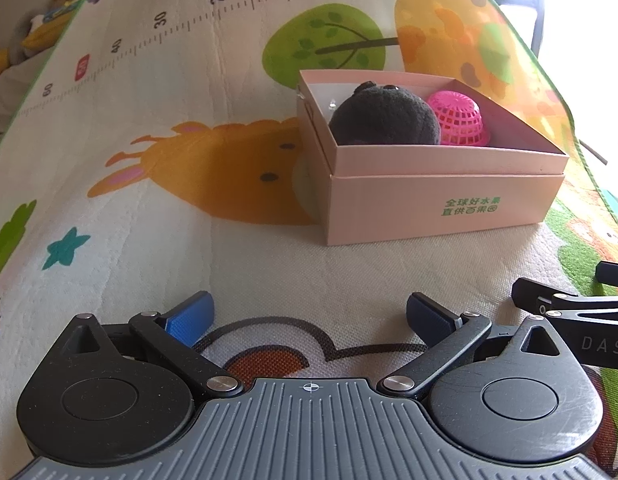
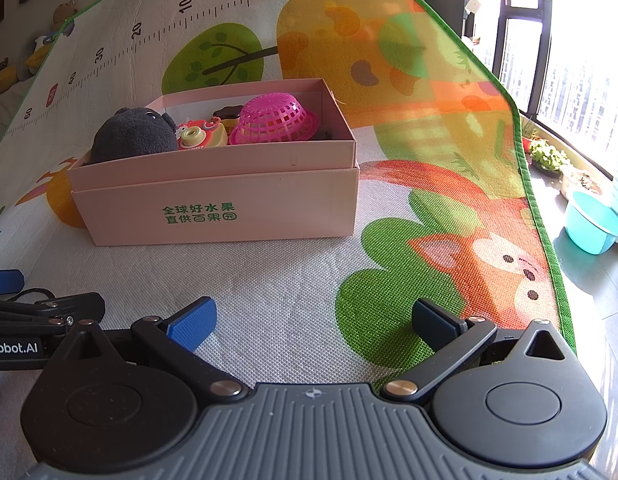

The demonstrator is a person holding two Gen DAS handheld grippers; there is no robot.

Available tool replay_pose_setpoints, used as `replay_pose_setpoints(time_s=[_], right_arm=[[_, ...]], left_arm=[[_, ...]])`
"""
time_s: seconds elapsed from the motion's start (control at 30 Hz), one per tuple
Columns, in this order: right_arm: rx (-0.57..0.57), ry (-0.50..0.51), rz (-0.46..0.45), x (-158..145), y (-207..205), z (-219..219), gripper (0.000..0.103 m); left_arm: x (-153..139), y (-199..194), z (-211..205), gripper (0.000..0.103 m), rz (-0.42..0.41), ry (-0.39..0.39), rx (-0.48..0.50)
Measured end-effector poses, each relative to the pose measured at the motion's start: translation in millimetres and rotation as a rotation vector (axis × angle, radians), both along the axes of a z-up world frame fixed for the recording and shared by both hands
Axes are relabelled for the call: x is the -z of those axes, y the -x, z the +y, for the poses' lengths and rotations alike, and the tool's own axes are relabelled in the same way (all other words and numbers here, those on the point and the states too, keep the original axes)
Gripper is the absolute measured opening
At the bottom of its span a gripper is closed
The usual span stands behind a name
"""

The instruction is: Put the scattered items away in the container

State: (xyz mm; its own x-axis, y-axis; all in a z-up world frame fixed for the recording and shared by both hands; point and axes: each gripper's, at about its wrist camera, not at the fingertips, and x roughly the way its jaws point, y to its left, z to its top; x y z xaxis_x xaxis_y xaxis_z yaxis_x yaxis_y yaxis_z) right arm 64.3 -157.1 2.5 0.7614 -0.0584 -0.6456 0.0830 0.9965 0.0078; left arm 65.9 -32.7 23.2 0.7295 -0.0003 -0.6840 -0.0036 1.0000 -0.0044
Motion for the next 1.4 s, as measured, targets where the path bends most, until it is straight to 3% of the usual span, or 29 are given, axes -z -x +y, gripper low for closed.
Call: replay_pose_setpoints(time_s=[1.4], right_arm=[[0.000, 0.000, 0.000, -0.1, -0.1, 0.6, 0.103]], left_arm=[[0.6, 4.7, 0.7, 0.103, -0.004, 0.012, -0.016]])
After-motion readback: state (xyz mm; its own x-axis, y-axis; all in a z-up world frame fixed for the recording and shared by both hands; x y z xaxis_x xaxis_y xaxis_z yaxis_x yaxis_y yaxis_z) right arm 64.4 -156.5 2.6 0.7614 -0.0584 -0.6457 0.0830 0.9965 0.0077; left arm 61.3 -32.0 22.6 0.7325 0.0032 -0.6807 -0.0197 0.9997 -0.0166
